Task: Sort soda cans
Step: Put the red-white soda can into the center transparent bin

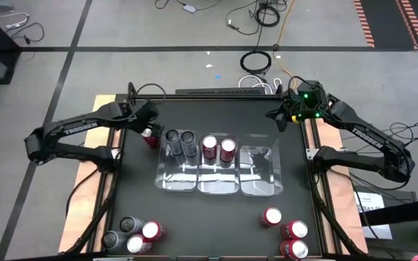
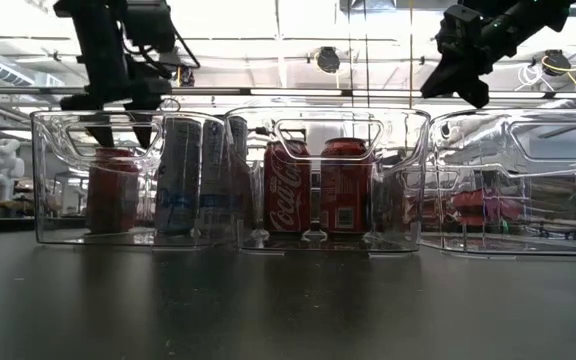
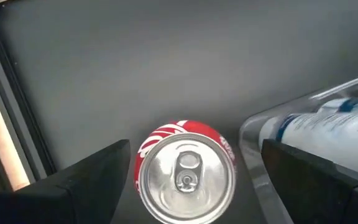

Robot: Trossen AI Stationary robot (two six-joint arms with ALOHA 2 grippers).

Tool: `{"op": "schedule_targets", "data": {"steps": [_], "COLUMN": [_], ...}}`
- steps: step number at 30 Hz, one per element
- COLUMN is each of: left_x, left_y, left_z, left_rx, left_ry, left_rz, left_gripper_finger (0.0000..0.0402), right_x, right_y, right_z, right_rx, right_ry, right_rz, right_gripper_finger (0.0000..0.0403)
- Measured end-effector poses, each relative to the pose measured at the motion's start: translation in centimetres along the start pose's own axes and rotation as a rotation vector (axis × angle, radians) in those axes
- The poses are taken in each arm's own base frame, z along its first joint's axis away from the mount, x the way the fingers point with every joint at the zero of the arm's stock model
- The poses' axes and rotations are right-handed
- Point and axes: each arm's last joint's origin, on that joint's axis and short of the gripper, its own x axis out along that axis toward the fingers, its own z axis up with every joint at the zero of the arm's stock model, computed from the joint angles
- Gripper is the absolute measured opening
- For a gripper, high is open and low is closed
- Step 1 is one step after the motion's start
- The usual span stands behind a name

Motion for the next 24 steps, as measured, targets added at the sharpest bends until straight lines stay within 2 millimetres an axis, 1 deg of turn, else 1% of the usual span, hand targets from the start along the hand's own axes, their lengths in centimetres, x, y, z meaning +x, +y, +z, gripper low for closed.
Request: {"op": "schedule_targets", "data": {"steps": [5, 9, 15, 24], "left_x": [1.8, 2.7, 2.9, 3.0], "left_y": [0.2, 0.4, 0.4, 0.6], "left_z": [-0.9, -1.4, -1.5, -1.3], "left_rx": [0.012, 0.015, 0.016, 0.021], "left_ry": [0.068, 0.110, 0.116, 0.050], "left_rz": [0.045, 0.056, 0.064, 0.135], "left_gripper_finger": [0.0371, 0.0371, 0.0371, 0.0371], "right_x": [0.0, 0.0, 0.0, 0.0], "right_y": [0.0, 0.0, 0.0, 0.0], "right_z": [0.0, 0.0, 0.1, 0.2], "right_rx": [0.015, 0.016, 0.014, 0.028], "right_ry": [-0.001, -0.001, -0.008, -0.023], "right_rz": [0.000, -0.001, -0.008, -0.004], "right_gripper_finger": [0.0036, 0.0036, 0.0036, 0.0036]}}
